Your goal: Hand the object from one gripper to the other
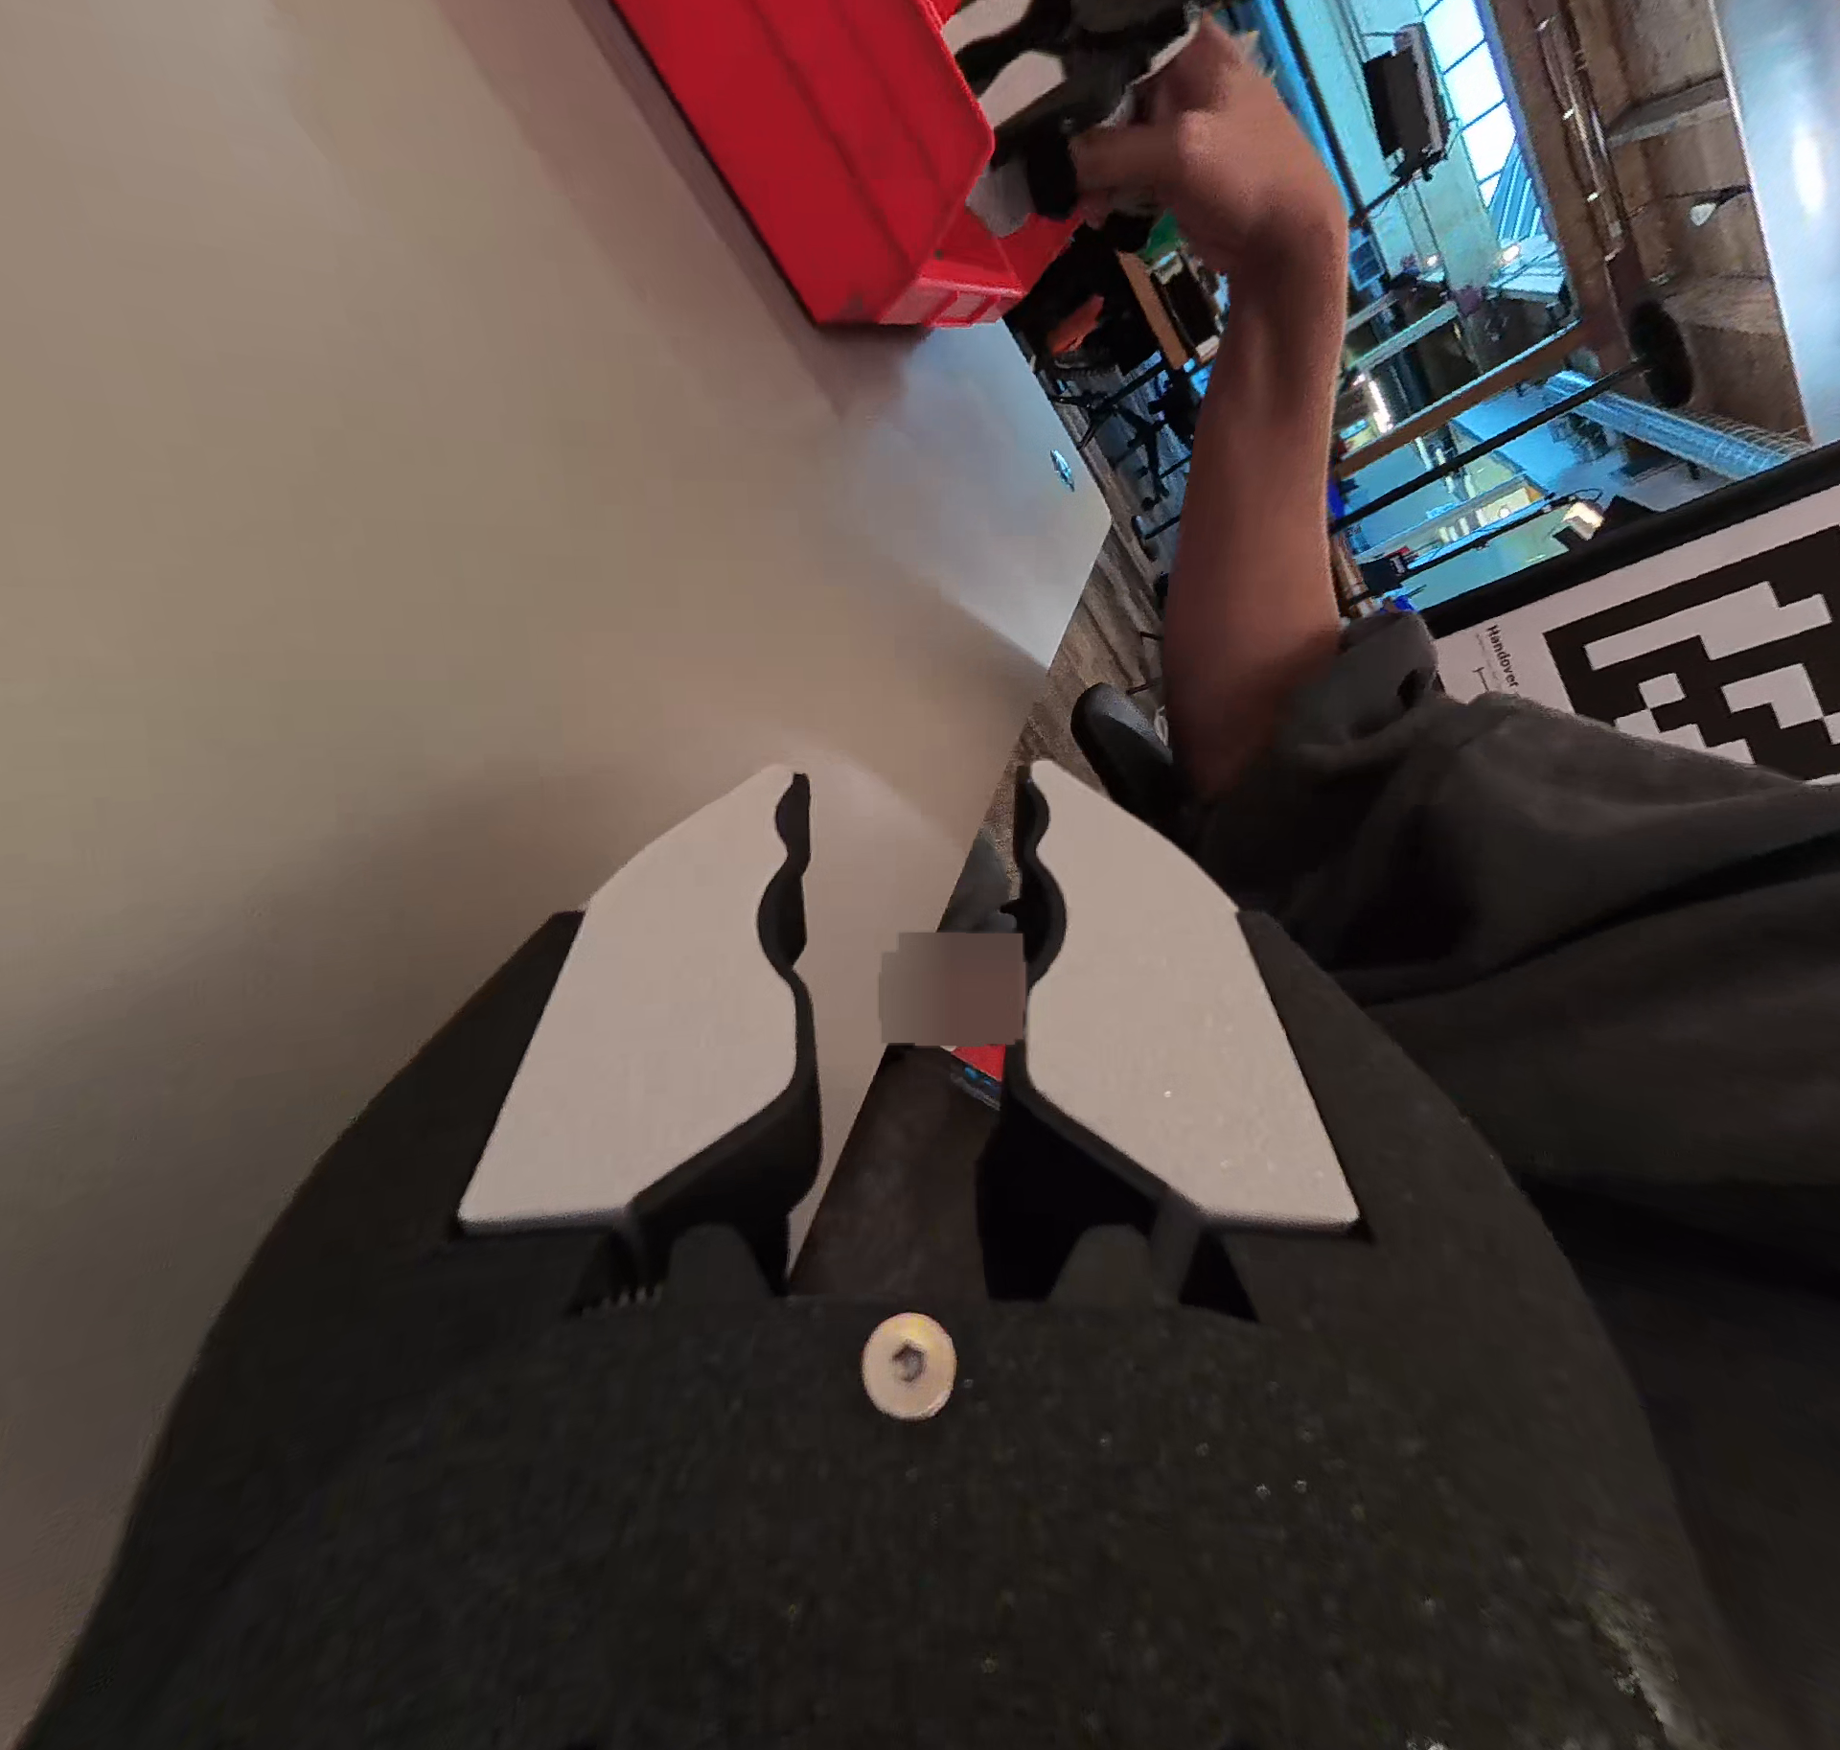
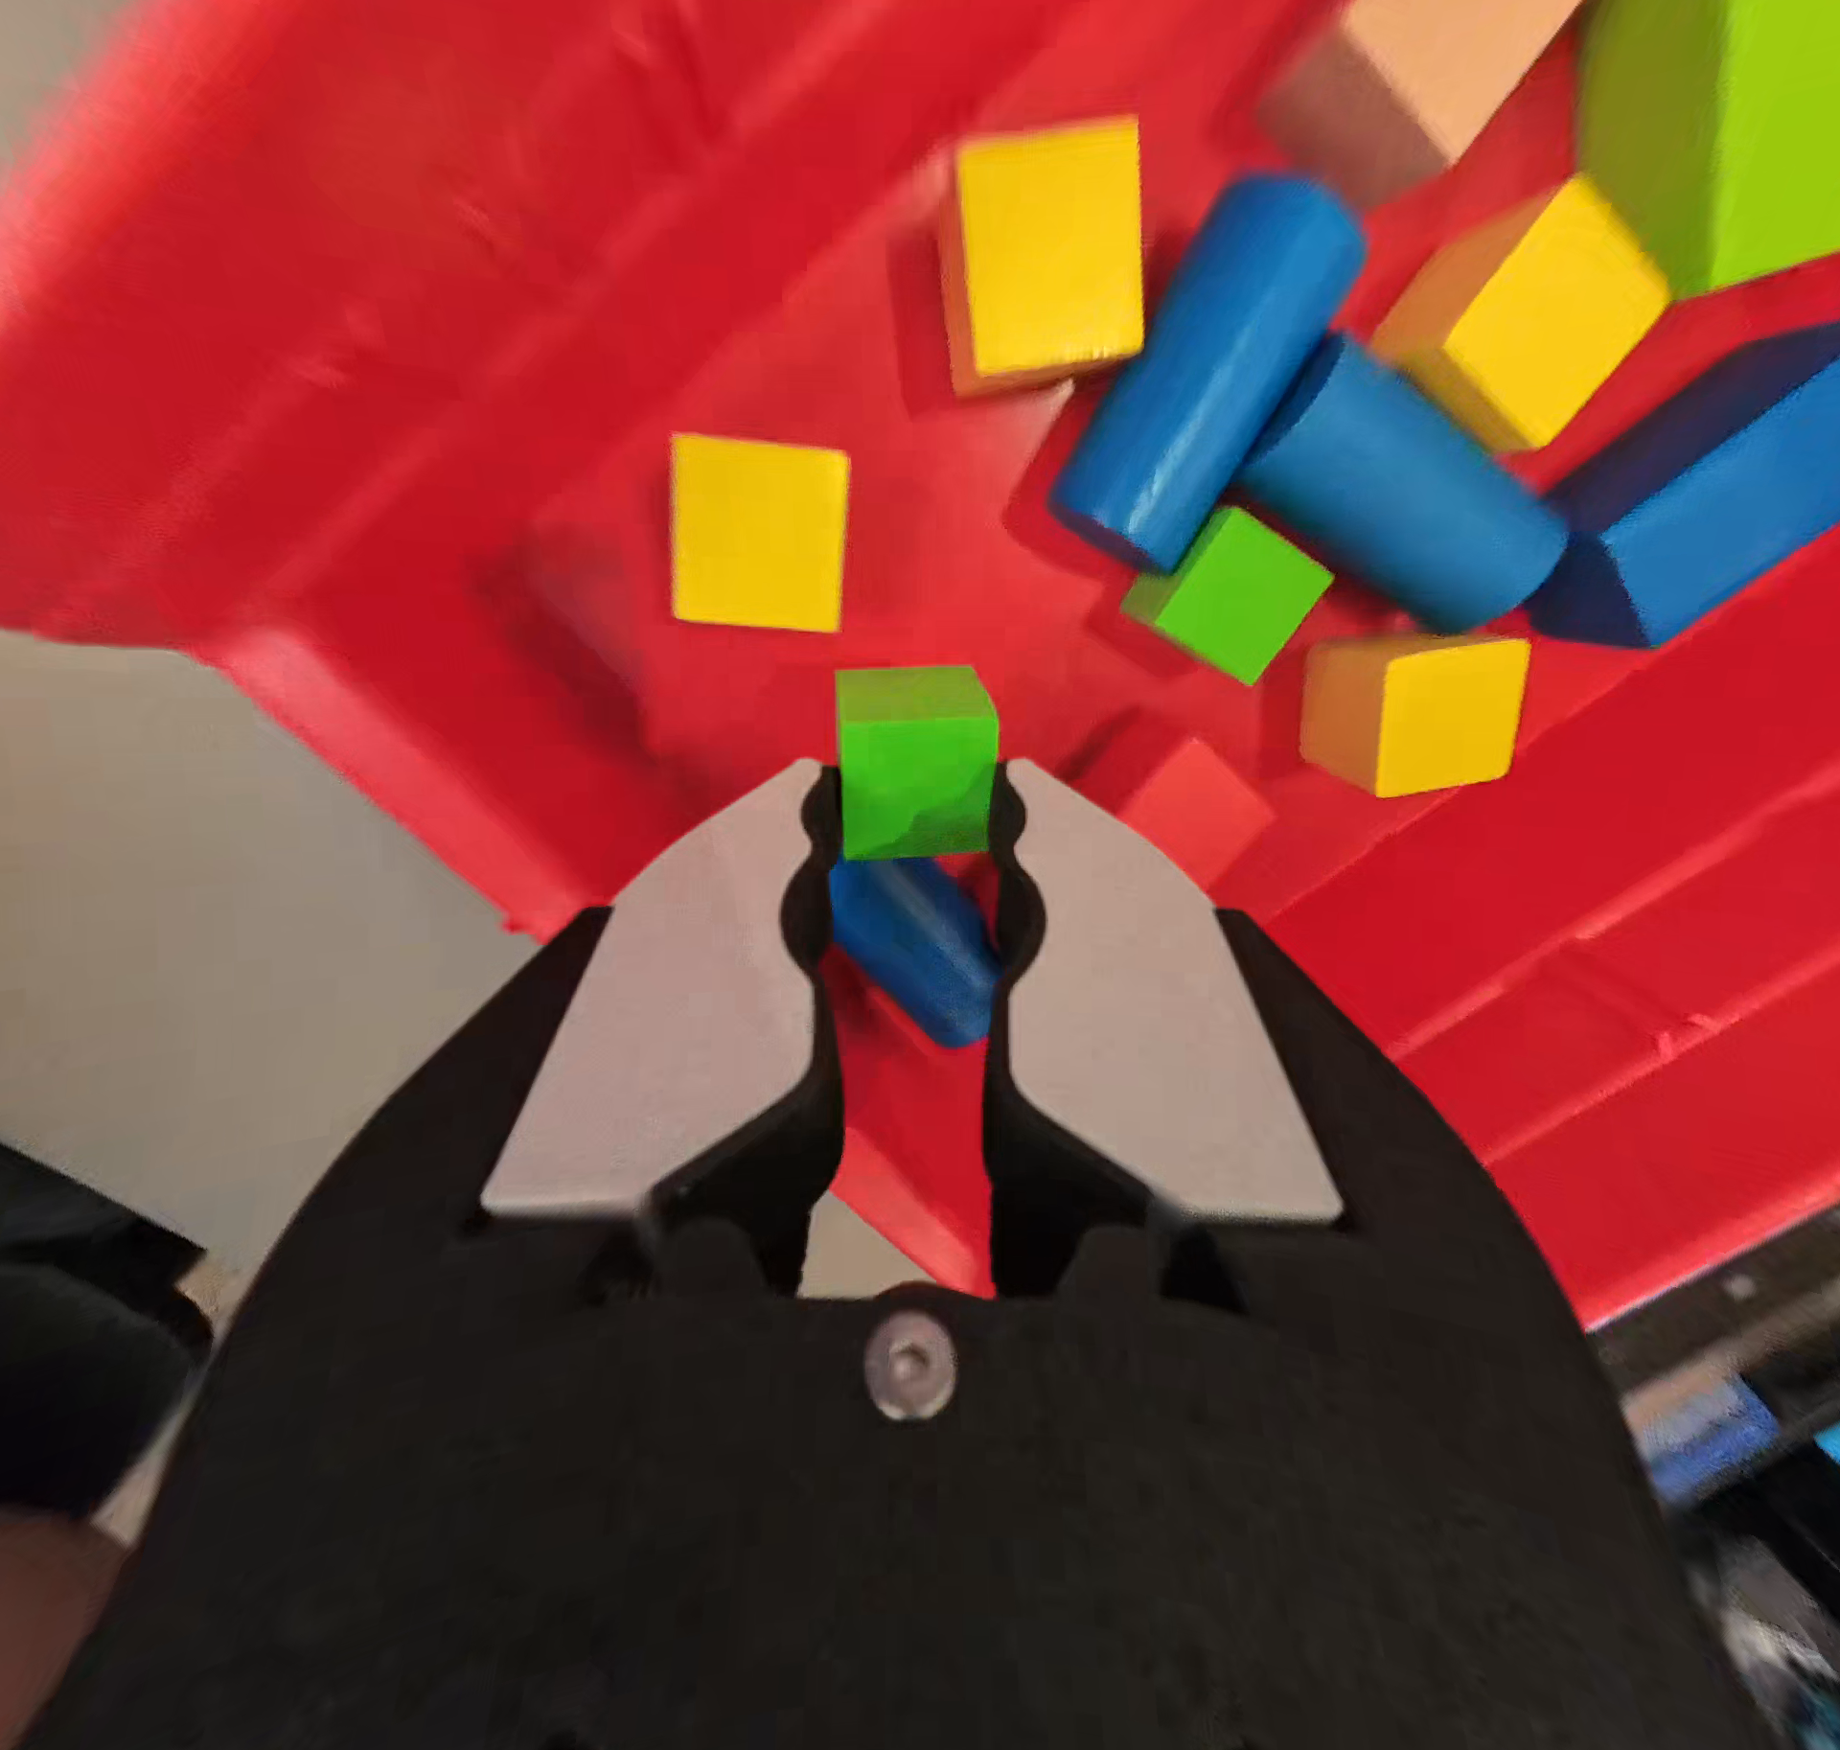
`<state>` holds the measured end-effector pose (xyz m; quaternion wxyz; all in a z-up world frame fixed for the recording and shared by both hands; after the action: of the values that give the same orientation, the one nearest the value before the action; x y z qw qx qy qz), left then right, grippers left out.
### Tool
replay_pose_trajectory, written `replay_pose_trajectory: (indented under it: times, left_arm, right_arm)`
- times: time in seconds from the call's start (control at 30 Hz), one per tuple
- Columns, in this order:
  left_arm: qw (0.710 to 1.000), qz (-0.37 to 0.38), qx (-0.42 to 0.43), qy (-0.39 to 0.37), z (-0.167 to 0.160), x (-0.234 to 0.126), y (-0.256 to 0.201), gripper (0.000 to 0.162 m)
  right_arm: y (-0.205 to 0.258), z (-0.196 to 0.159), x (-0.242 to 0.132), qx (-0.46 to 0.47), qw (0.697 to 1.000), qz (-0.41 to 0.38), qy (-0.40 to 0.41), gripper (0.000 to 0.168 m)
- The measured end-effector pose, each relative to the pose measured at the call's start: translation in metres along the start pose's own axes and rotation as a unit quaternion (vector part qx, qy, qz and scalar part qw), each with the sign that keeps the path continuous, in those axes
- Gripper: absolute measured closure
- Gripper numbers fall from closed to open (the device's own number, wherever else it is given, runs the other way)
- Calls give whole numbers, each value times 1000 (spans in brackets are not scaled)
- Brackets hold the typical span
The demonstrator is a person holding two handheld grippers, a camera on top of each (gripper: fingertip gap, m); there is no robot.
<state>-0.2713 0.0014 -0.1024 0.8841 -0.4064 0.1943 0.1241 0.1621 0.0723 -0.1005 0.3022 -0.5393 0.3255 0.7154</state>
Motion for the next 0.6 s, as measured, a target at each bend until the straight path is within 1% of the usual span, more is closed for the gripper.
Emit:
replay_pose_trajectory:
  times: [0.07,0.17,0.27,0.33,0.43,0.47,0.53,0.6]
  left_arm:
    - [1000,17,14,4,-2,1,2,124]
    - [1000,14,13,6,-1,3,1,124]
    - [1000,15,15,16,-3,6,2,124]
    - [999,18,20,20,-4,6,2,124]
    - [999,28,33,16,-2,5,3,123]
    - [998,36,39,13,-1,4,4,123]
    - [997,56,50,4,1,1,6,120]
    - [995,81,62,-13,6,-4,9,119]
  right_arm:
    - [-7,1,9,-3,999,-12,37,140]
    - [-7,13,20,-7,999,-3,48,140]
    - [-12,13,33,-16,994,-39,100,139]
    - [-11,14,33,-8,993,-48,107,139]
    - [-11,12,32,-3,994,-52,93,138]
    - [-13,11,30,-1,994,-59,92,136]
    - [-15,6,16,10,992,-95,78,115]
    - [-11,4,-15,21,989,-146,25,109]
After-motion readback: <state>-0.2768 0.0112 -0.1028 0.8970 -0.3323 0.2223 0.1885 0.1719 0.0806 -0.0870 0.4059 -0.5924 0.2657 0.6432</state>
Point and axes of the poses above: each gripper's, where its closed fingertips meet, x out along the fingers, z out of its top, y = z × x across the jaws, the point moved 6 cm from there along -x, back along the fingers, and after that the axes turned 13 degrees about z, right-handed, at the moved point
